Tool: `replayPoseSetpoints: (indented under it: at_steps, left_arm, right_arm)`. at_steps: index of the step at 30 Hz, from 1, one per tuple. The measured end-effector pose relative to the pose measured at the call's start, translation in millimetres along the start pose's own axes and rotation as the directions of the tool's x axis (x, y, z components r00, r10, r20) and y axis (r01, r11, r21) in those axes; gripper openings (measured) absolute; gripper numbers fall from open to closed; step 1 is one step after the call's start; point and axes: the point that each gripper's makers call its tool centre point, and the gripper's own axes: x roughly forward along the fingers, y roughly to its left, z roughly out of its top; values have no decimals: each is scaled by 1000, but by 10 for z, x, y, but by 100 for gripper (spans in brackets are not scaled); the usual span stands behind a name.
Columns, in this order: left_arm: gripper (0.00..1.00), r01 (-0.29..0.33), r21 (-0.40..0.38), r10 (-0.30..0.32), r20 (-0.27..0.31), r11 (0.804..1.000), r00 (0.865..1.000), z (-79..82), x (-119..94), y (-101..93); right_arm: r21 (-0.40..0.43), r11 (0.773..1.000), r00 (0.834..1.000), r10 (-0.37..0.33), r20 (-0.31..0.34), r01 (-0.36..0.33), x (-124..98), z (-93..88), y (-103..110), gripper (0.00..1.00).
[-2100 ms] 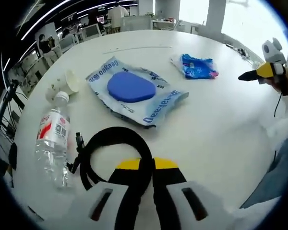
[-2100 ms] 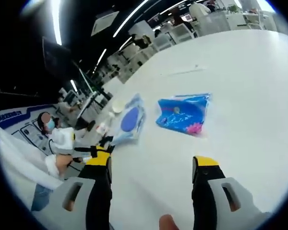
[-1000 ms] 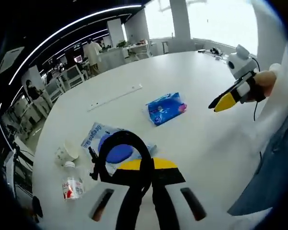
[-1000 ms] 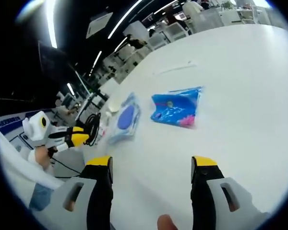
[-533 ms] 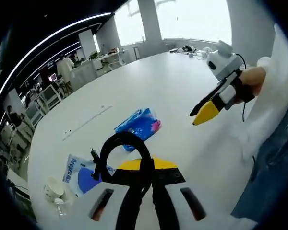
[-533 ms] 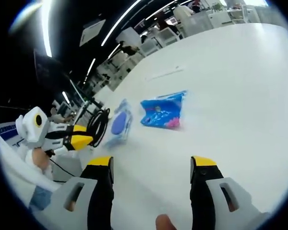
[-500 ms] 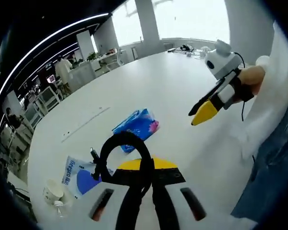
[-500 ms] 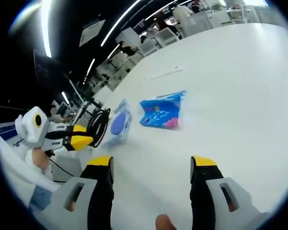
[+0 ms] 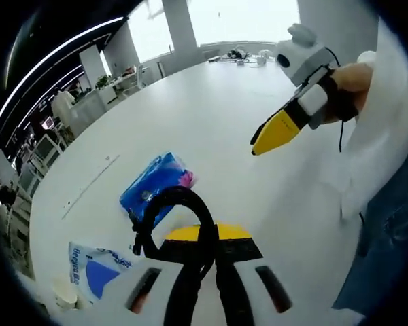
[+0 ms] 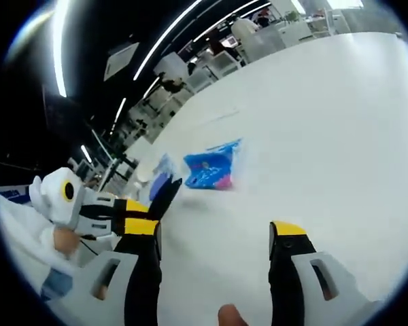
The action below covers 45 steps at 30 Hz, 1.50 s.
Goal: Arrange the tabletop items into an orderly group along one side of the table until the central work area is clear of visible clutter.
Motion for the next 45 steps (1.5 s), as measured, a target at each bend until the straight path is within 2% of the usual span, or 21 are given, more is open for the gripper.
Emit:
replayPoseSetpoints:
  at_steps: [11,18,28,45]
  left_arm:
    - [2,63,22,-62,-55,998,997,-101,175,-182]
    - [2,100,29,-96,-107,995,990,-233,331,-287]
    - [3,105,-30,-108,-97,994,989,-236,363,-278]
    - [4,107,-67,-113,-98,992,989,-278,420,-297]
  right_arm:
    - [26,1000,1000,-12,2,12,-39,-51,-69,61]
    - [27,1000,1000,-11,5,11,-39,-46,-66,61]
    - [48,999,1000,-11,0,11,-62,-113,-92,61]
    - [27,1000,1000,2,-12,-2,-56,-120,-53,60]
